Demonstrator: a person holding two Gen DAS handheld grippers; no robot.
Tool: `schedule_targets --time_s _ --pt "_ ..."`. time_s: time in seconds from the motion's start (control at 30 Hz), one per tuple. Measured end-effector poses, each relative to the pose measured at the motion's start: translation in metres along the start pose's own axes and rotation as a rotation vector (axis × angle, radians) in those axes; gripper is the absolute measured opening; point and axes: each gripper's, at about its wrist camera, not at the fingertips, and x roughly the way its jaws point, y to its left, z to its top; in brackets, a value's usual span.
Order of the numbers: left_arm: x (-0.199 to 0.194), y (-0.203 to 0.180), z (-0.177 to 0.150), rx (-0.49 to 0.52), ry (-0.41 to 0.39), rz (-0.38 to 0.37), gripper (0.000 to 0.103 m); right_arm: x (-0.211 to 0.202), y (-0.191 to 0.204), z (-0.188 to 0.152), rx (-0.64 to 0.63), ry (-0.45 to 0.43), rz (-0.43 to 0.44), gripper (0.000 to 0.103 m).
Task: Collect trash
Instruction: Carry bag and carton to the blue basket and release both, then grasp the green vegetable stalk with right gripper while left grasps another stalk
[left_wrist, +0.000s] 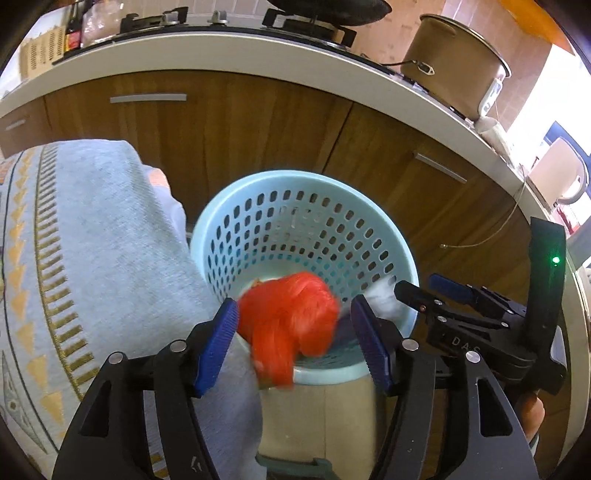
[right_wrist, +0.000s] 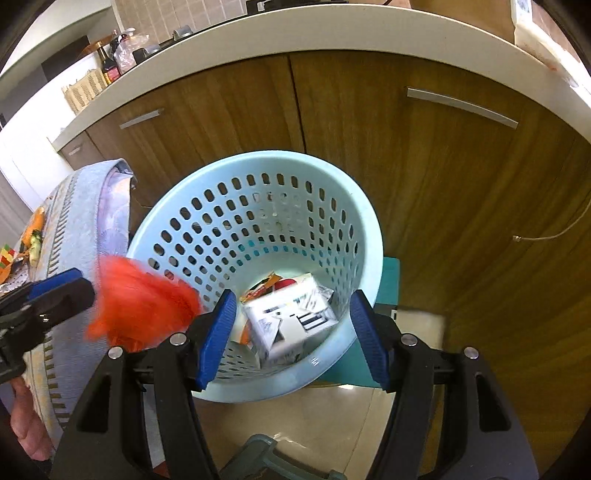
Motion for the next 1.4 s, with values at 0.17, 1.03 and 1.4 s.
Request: schedule_targets --time_s 0.17,1.03,1.4 --pt "-0.019 0.012 -0.002 -0.024 -0.045 0.0 0.062 -0.004 0.006 0.002 -0.002 -0.009 0.017 0.06" --pt "-0.232 0.21 -0.087 -0.344 -0.379 0.257 0.062 -0.059 0.241 0.02 -0.339 -0.149 0.286 0.047" --pt "-0.22 0.302 -0.122 -0.36 -0.229 0.358 0.062 0.002 0.352 0.025 -0.442 -0.096 0.376 0.041"
